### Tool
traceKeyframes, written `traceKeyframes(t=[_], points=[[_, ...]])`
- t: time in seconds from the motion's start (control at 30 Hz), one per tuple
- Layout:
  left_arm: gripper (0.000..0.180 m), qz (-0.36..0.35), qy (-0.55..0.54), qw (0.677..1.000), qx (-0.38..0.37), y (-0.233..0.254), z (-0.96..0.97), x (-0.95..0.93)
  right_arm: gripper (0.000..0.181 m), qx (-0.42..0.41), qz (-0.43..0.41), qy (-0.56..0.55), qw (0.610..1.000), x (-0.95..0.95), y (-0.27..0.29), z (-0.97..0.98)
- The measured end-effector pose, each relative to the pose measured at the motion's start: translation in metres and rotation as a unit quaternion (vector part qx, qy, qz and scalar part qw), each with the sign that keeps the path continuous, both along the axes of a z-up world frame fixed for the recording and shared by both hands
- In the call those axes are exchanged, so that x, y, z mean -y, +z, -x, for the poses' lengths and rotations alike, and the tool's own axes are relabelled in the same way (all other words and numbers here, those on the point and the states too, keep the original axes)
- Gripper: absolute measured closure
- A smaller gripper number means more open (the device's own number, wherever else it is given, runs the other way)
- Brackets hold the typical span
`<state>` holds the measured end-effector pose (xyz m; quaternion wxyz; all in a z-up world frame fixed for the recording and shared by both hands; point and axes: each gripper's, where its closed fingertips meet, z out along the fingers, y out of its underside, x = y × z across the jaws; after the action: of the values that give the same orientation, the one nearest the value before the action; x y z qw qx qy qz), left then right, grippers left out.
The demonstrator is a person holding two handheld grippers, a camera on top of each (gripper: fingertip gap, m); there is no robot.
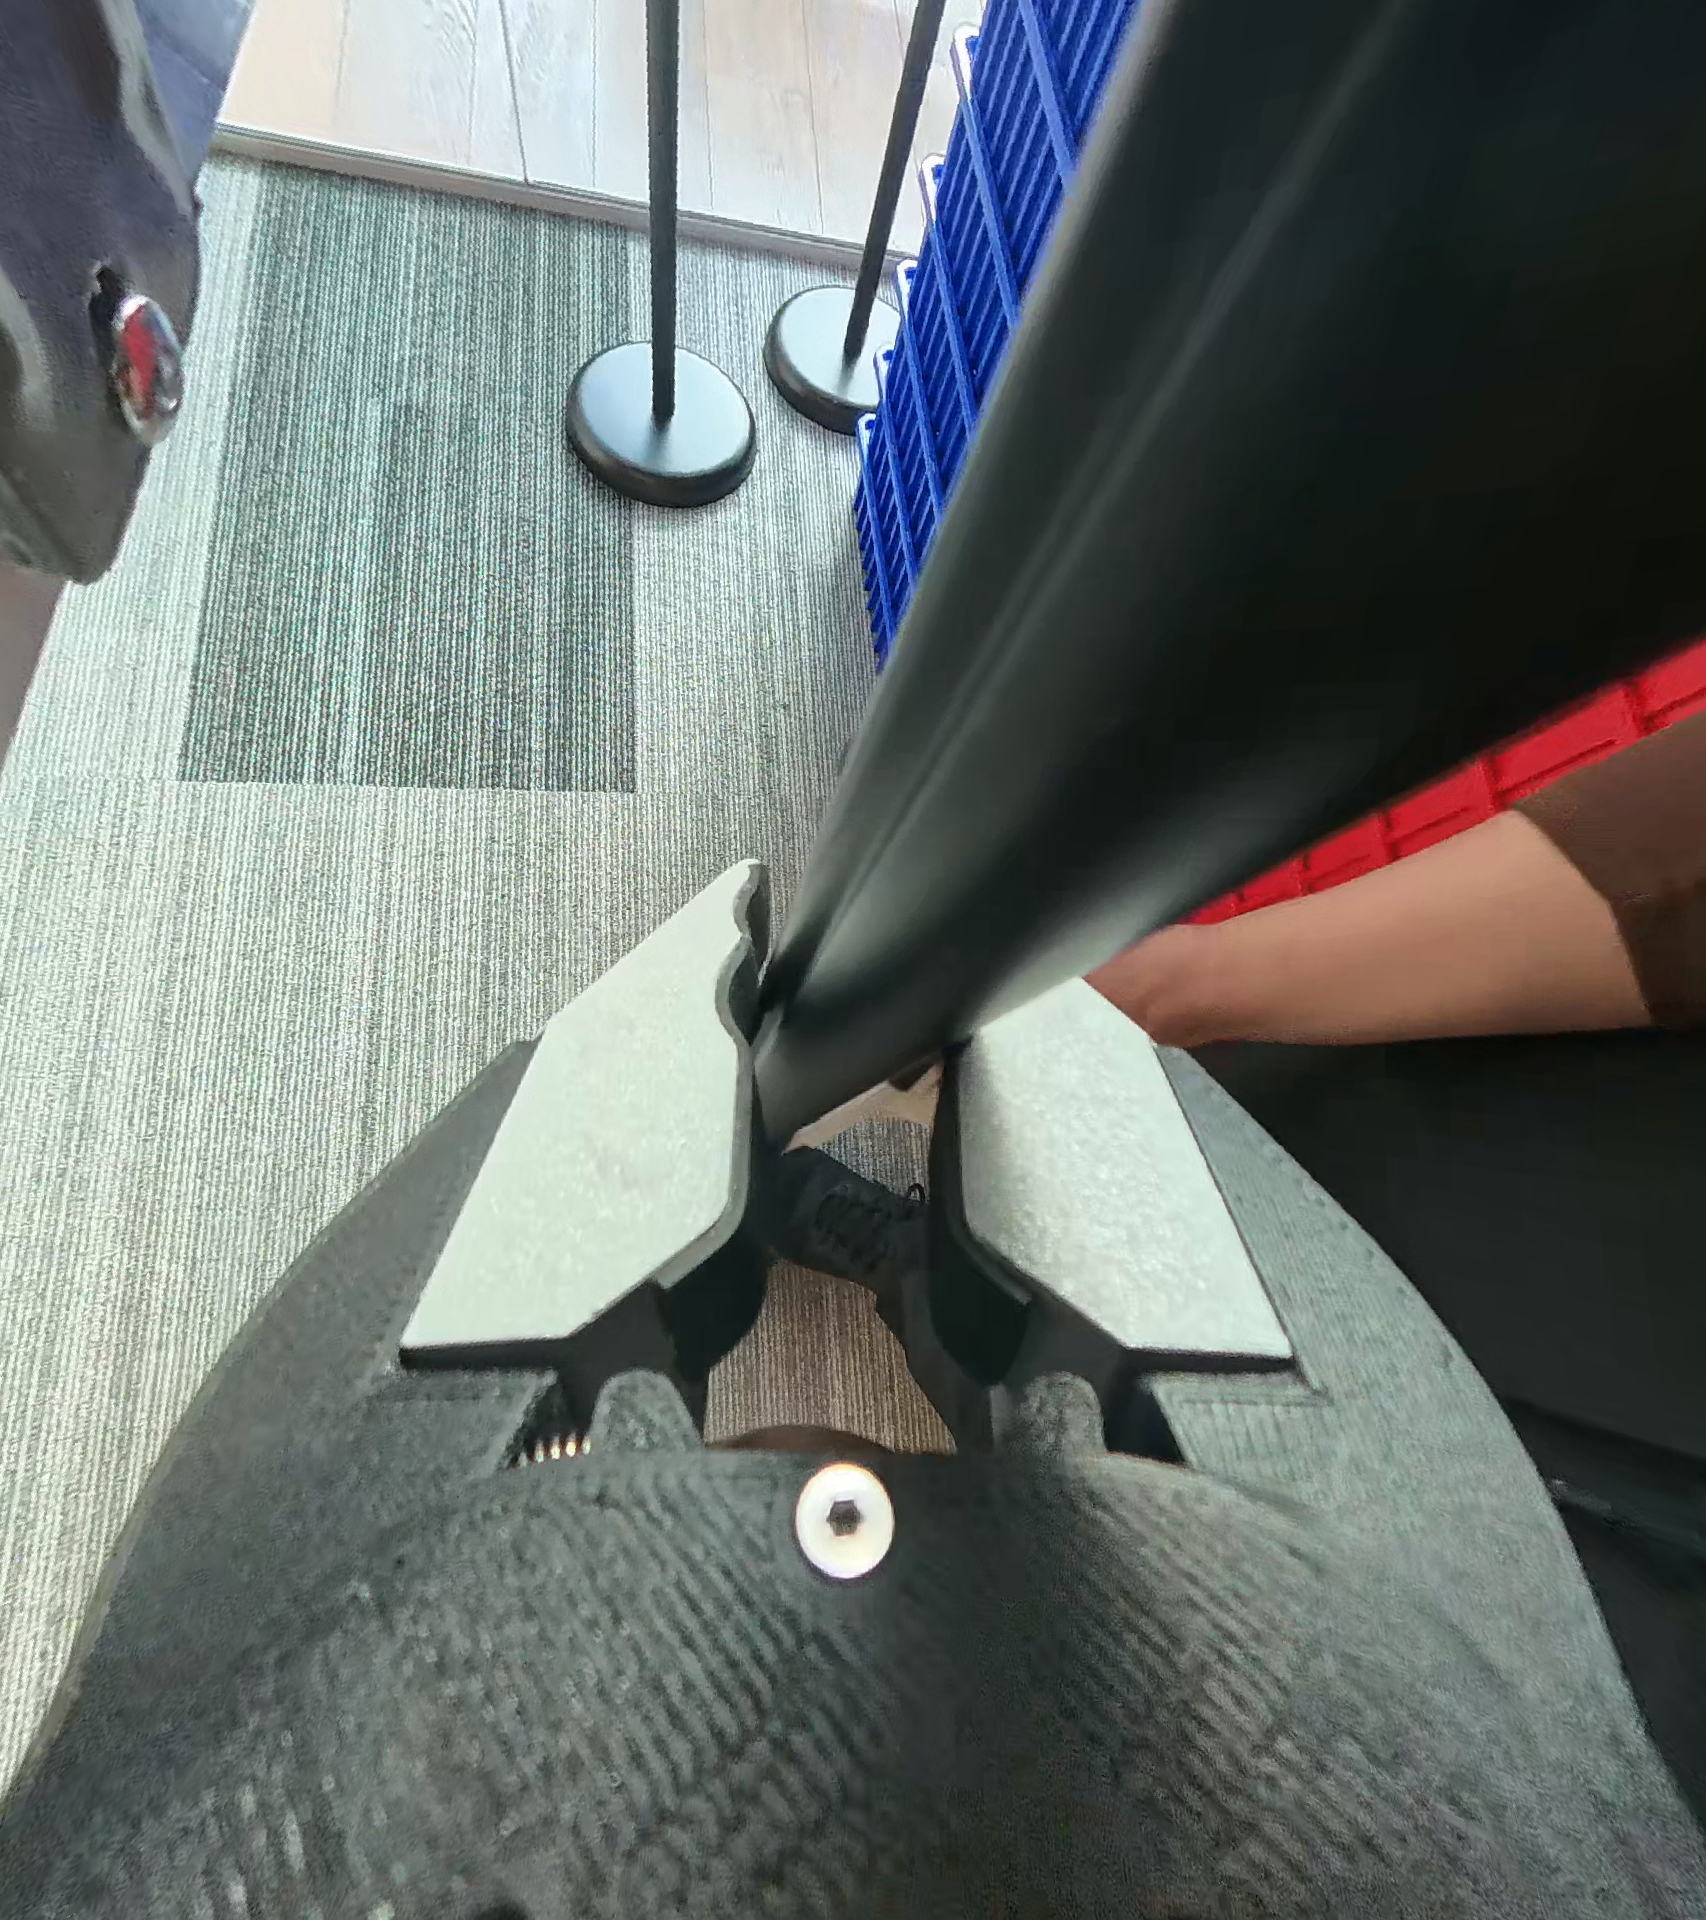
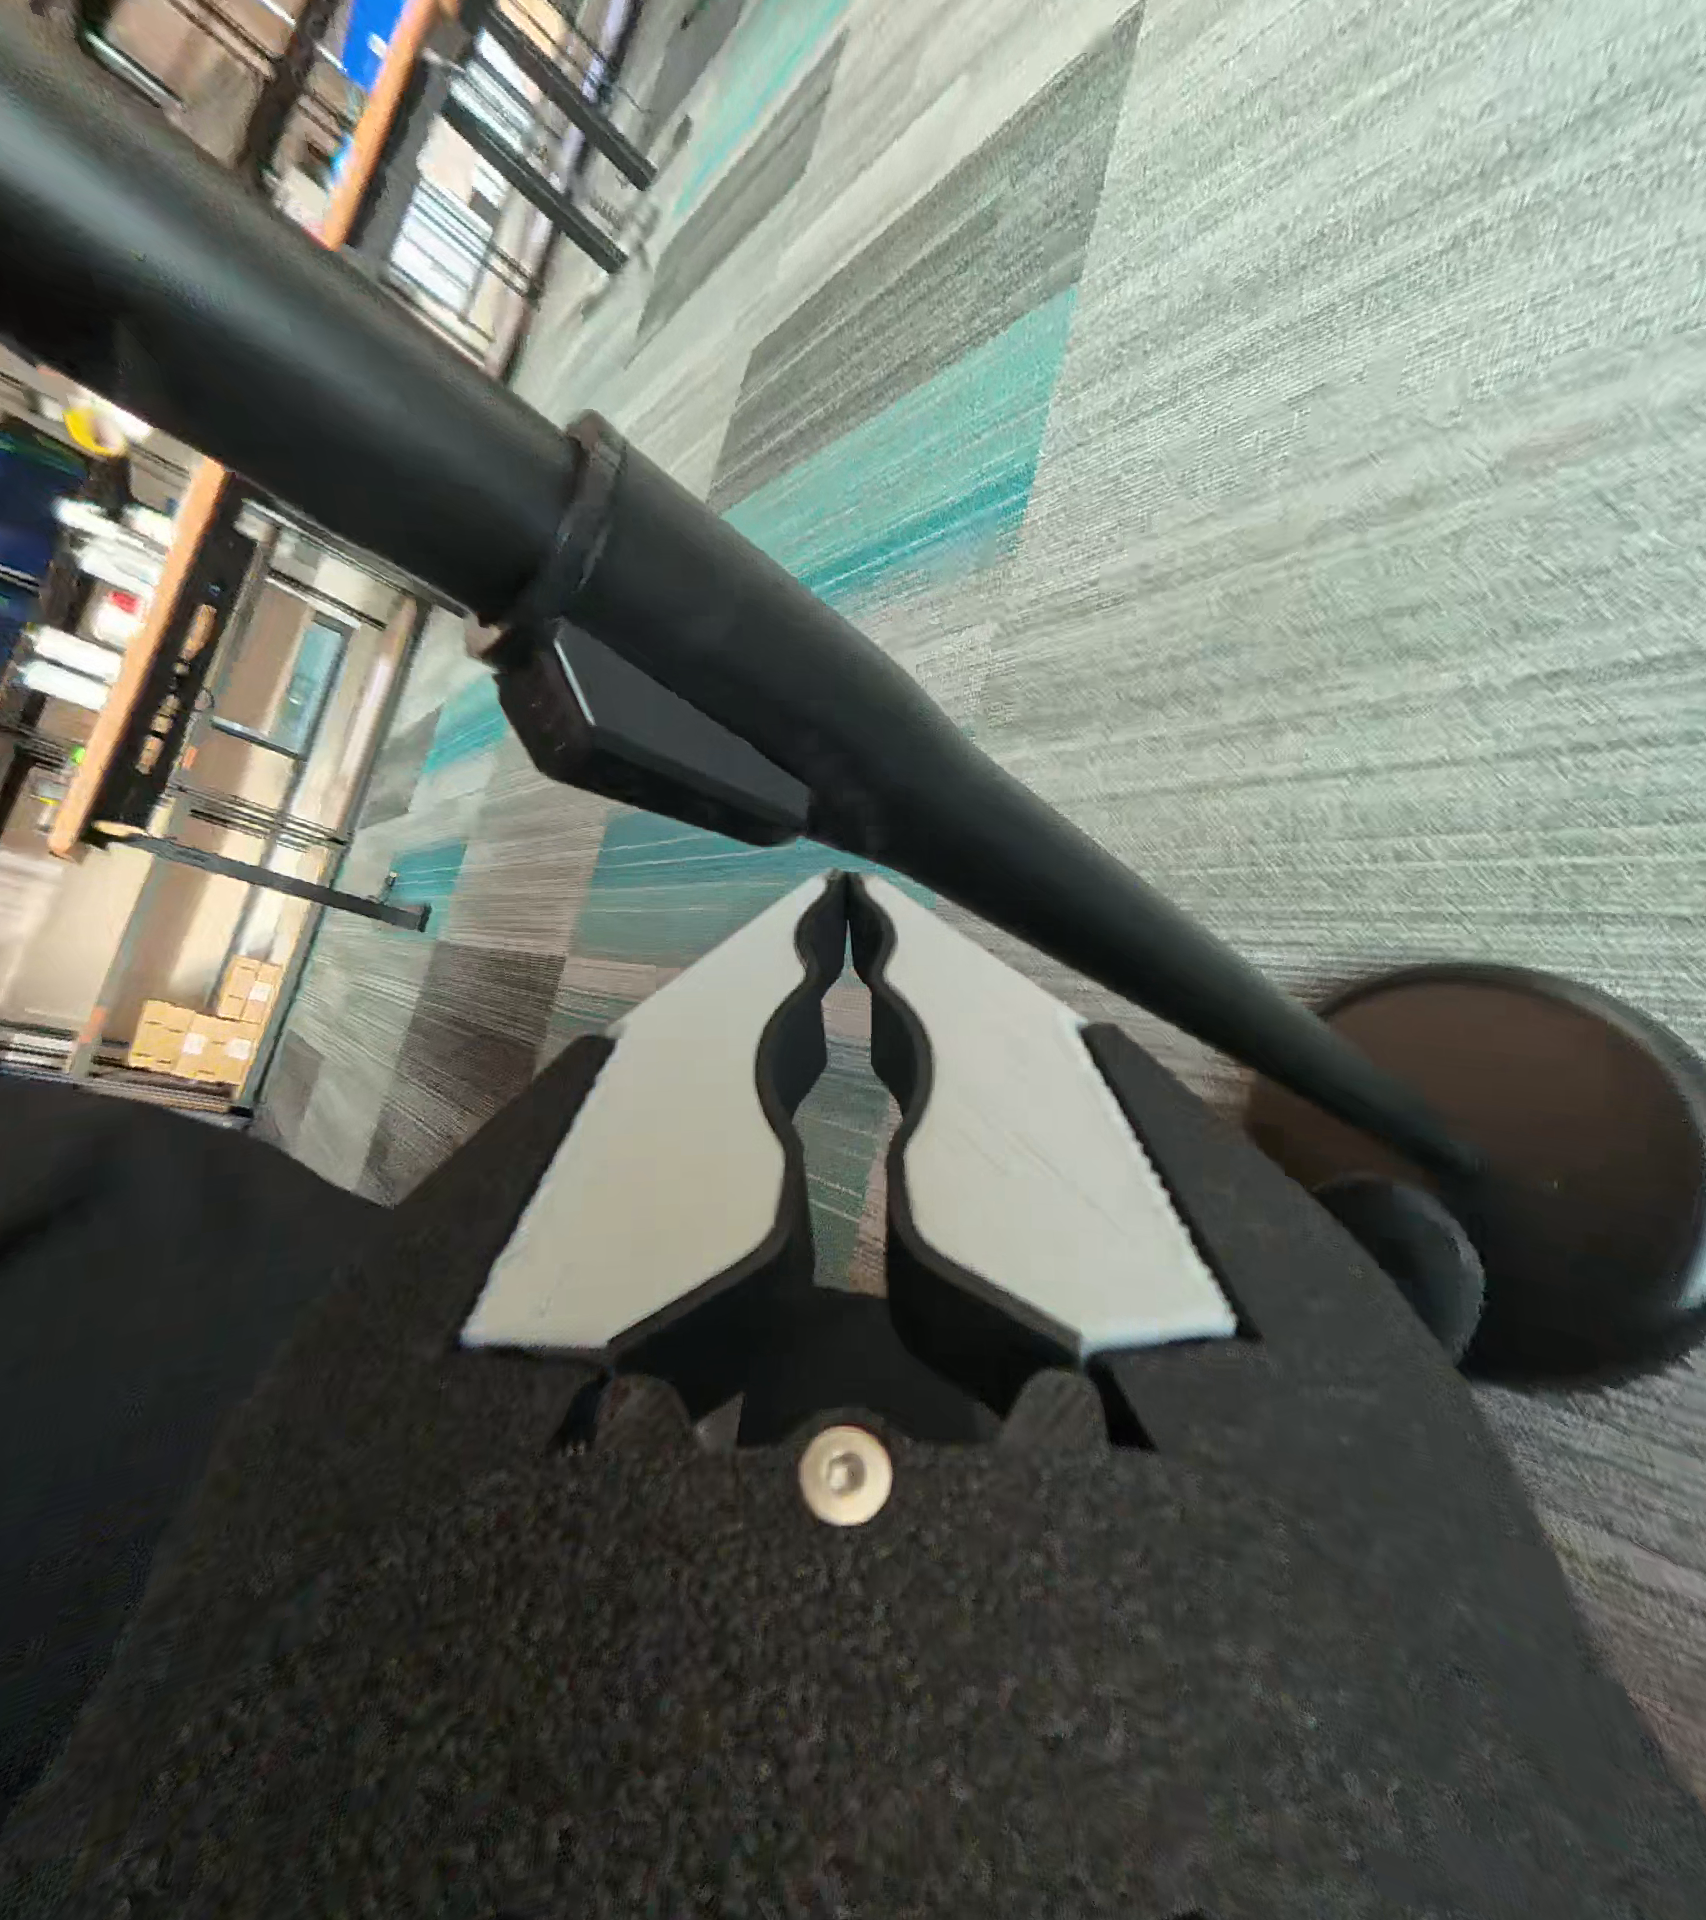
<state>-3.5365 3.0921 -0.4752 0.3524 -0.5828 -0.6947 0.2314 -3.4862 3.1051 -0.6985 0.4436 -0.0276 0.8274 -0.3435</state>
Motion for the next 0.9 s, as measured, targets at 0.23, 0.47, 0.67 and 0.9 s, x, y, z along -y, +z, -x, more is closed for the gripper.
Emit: traceKeyframes(t=[0.23,0.47,0.67,0.9], points=[[0.148,-0.004,0.018,1.000,0.006,0.000,0.000,0.004,0.181,-0.105,0.006,0.054,0.993,0.002,0.003,-0.006],[0.148,-0.014,0.045,0.999,-0.006,0.001,-0.006,0.014,0.181,-0.168,0.009,0.069,0.983,0.005,0.014,0.002],[0.149,0.007,0.002,1.000,0.010,0.000,-0.002,-0.001,0.181,0.000,-0.140,0.025,0.990,-0.044,-0.006,0.020],[0.148,0.001,0.004,1.000,0.001,0.000,-0.002,0.000,0.138,0.273,-0.026,-0.076,0.959,-0.030,0.093,0.067]])
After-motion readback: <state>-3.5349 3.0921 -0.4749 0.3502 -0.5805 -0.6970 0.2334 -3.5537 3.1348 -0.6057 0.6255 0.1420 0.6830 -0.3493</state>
